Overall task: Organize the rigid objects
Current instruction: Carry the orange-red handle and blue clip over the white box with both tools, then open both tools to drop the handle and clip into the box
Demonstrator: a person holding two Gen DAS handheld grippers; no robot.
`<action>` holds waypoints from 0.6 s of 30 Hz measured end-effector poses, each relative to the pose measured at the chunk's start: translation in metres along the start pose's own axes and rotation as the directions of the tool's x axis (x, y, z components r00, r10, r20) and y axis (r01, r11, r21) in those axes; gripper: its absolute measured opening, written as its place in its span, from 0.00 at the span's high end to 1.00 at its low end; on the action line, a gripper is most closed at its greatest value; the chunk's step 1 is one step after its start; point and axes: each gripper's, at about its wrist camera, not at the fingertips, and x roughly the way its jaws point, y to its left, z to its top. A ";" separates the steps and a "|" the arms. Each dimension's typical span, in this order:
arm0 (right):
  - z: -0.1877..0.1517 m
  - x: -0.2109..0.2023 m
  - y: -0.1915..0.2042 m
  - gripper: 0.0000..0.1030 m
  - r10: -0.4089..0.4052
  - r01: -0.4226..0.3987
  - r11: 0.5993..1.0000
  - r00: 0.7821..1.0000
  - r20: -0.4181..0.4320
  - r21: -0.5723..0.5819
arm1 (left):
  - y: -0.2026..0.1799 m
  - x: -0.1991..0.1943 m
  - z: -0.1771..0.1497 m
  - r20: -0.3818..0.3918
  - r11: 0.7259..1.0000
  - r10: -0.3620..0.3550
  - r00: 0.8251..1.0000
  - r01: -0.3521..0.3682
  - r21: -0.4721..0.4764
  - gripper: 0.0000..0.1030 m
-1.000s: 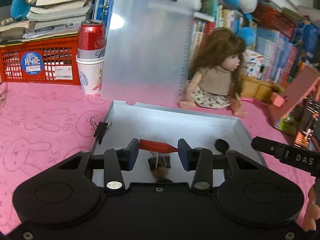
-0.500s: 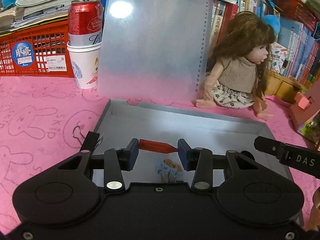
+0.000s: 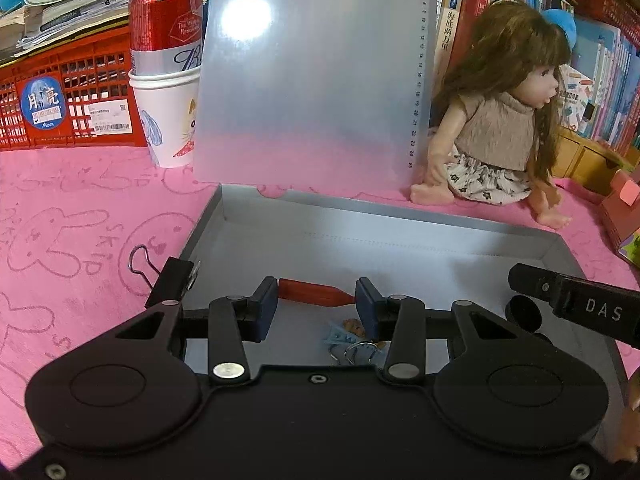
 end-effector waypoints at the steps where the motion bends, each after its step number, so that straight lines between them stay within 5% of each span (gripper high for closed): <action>1: 0.000 0.000 0.000 0.59 0.005 -0.005 1.000 1.000 0.000 0.004 | 0.000 0.000 0.000 0.001 1.000 0.000 1.000 0.000 -0.002 0.60; 18: 0.000 0.002 -0.003 0.60 0.010 -0.010 1.000 1.000 -0.004 0.028 | -0.003 0.004 0.001 -0.010 0.999 0.028 1.000 -0.027 0.024 0.60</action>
